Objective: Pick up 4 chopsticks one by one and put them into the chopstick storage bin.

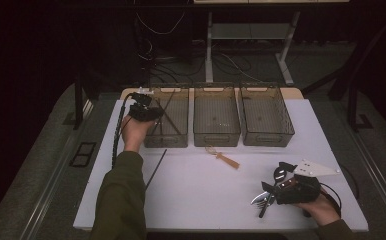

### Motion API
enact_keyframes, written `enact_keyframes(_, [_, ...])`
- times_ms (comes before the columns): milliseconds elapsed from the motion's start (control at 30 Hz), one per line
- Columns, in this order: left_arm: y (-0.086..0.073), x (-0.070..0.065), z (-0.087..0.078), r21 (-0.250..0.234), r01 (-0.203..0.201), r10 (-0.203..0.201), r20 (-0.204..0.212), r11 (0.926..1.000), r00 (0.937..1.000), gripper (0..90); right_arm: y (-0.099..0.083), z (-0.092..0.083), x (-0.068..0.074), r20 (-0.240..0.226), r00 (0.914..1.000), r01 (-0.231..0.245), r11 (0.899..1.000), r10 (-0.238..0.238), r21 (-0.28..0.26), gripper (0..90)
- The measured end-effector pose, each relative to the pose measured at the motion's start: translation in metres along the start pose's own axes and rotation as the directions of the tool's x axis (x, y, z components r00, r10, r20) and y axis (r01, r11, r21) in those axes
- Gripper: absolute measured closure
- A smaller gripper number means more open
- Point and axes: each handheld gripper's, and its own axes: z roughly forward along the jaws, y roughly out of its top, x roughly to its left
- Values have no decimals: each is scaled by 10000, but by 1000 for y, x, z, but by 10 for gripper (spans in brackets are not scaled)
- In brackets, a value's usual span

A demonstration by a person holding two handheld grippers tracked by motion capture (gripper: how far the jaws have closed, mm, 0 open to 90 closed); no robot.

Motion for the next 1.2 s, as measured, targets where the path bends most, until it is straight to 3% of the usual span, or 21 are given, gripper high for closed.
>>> enact_keyframes(167, [3, -3, -8, -295, -138, 146, 283, 9995, 9995, 579, 0, 1, 1, -35, 10000, -27, 10000, 27, 45, 30])
enact_keyframes(267, [2, -9, -15, -468, -425, 443, 362, 9980, 9984, 503, 0, 1, 1, -31, 10000, -17, 10000, 17, 51, 30])
enact_keyframes(400, [-2, -15, -25, -662, -182, 234, 787, 9976, 9966, 431, 0, 1, 0, 28, 10000, -1, 10000, 1, 31, 30])
enact_keyframes(667, [-14, -32, -50, -845, -412, 499, 1033, 9956, 9934, 306, 0, 2, 0, 60, 10000, 36, 9999, -37, 136, 30])
enact_keyframes(733, [-18, -36, -55, -898, -458, 546, 983, 9949, 9937, 302, 0, 2, 1, 53, 10000, 34, 9999, -35, 154, 30])
enact_keyframes(933, [-40, -48, -69, -343, -754, 781, 885, 9966, 9930, 314, -1, 2, 2, 73, 9999, 81, 9998, -83, 195, 30])
enact_keyframes(1200, [-81, -60, -84, -121, -800, 808, 945, 9967, 9922, 437, -1, 3, 2, 74, 9999, 79, 9997, -80, 219, 30])
